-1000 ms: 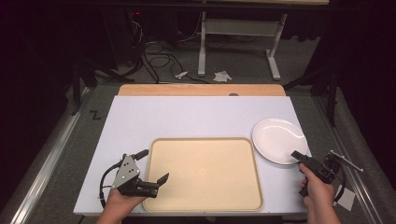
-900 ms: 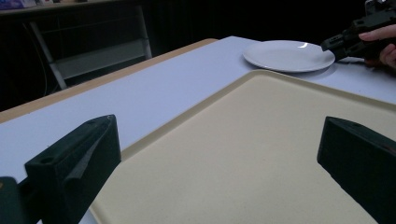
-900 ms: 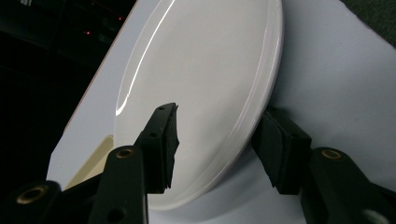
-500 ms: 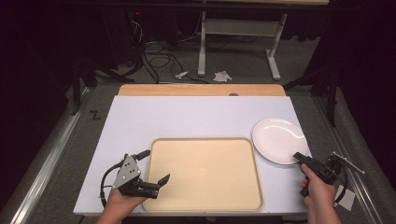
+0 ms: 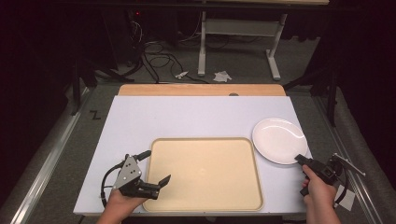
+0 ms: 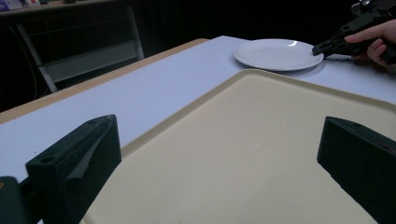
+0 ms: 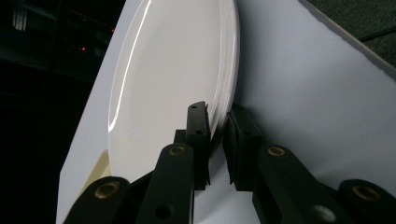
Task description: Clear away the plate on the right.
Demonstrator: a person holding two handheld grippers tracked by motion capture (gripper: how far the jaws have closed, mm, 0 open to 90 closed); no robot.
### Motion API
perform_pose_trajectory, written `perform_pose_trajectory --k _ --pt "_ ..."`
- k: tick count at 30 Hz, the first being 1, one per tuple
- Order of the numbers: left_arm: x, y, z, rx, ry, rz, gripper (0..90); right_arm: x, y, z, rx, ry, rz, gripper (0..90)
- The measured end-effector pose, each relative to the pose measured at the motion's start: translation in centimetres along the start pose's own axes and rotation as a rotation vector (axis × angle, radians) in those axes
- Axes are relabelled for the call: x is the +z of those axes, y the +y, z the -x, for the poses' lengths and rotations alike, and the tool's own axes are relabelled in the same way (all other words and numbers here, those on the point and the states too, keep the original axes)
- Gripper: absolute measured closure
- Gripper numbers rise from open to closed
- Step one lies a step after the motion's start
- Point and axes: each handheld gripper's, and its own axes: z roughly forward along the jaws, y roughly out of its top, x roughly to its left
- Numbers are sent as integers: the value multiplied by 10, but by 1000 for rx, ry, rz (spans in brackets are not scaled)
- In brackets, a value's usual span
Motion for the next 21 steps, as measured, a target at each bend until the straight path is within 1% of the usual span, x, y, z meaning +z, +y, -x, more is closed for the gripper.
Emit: perform_pose_trajectory --k 2,5,9,11,12,13,15,16,18,20,21 --pt "0 0 0 -1 0 1 4 -1 0 -1 16 10 8 842" --pt "0 0 0 0 0 1 4 -3 0 -4 11 19 28 857" --pt "0 0 -1 -2 -2 4 4 -6 0 -7 22 42 46 888" --pt "0 0 -1 -1 -1 4 4 -7 1 -7 11 53 63 893" --pt "0 0 -1 -1 -1 4 4 -7 1 -7 11 53 63 893" --pt "0 0 -1 -2 -1 4 4 -9 1 -8 22 60 69 893" --pt "-1 0 -1 -4 1 8 4 -10 2 -7 30 63 75 895" --pt "-1 0 -1 -3 0 10 4 -11 3 -6 25 63 80 895" --pt "-1 0 -1 -3 -1 12 4 -13 5 -5 30 65 83 894" --pt "-1 1 -1 -4 -1 12 4 -16 6 -3 45 67 88 893" --pt "-1 1 -1 -4 -1 12 4 -16 7 -2 45 69 94 893"
